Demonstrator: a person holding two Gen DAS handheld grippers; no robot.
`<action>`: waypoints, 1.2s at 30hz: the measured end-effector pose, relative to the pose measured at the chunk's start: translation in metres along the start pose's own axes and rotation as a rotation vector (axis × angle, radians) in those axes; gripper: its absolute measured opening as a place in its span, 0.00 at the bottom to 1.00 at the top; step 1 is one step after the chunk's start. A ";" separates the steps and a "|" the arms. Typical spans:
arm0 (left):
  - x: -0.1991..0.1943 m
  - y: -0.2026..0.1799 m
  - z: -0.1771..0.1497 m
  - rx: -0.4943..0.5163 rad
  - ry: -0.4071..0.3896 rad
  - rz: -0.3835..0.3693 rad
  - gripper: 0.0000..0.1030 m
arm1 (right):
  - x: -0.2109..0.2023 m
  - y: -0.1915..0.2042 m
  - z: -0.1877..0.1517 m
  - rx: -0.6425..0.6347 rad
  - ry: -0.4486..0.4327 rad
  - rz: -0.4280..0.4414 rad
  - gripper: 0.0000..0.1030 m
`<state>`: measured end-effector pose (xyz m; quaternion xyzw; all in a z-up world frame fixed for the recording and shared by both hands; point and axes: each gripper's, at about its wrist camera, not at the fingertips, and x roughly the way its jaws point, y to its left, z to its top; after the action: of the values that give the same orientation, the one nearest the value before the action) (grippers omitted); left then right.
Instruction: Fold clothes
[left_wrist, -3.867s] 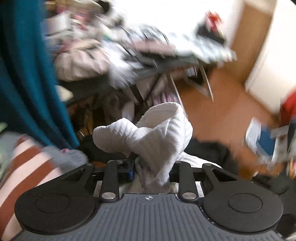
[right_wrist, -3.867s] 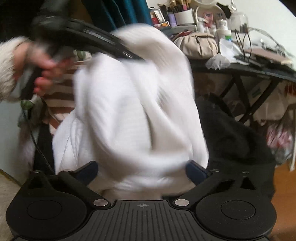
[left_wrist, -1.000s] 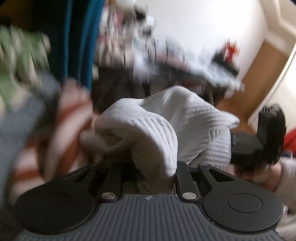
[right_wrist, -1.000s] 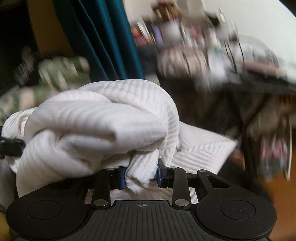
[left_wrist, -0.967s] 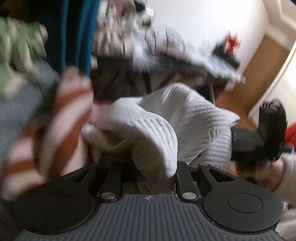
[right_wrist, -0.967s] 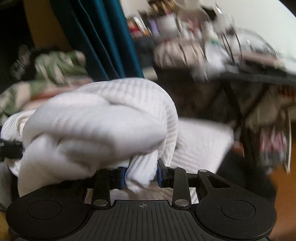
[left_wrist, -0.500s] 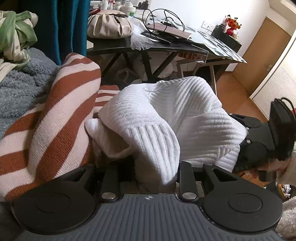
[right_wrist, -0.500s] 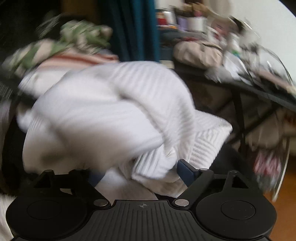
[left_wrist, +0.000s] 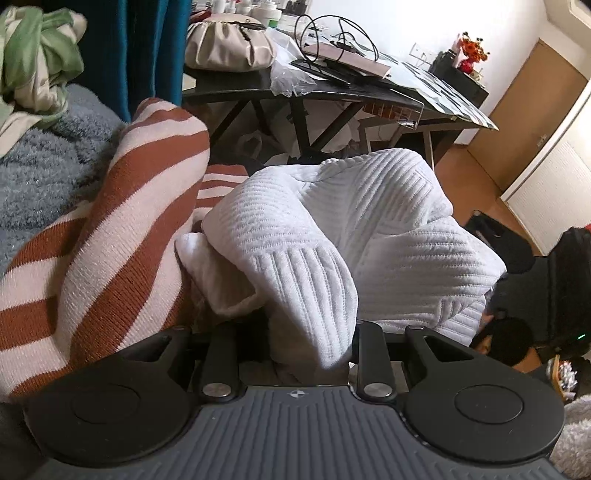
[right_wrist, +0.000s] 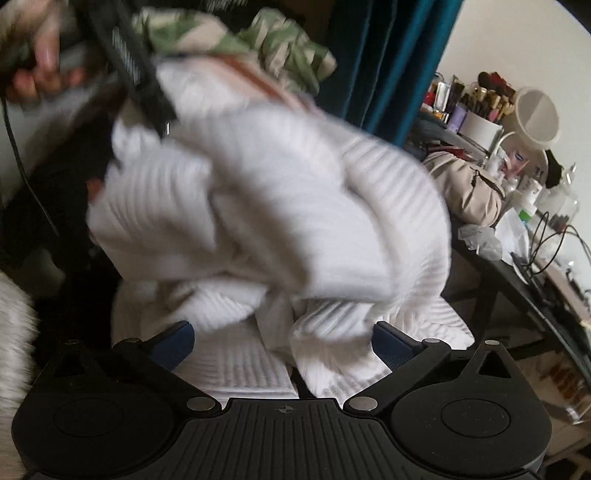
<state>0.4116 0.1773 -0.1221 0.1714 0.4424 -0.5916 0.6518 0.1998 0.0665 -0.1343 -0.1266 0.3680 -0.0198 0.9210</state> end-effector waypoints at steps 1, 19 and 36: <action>0.000 0.001 0.000 -0.006 0.000 -0.002 0.28 | -0.003 0.000 0.000 -0.009 -0.002 0.007 0.99; 0.006 -0.001 0.001 -0.017 0.004 0.006 0.28 | 0.057 -0.007 -0.004 0.022 0.136 -0.044 0.81; 0.031 -0.037 0.010 0.162 0.009 0.097 0.28 | 0.064 -0.062 0.004 0.624 0.014 0.028 0.35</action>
<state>0.3783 0.1418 -0.1302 0.2474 0.3872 -0.5923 0.6619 0.2530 -0.0014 -0.1593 0.1676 0.3522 -0.1199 0.9129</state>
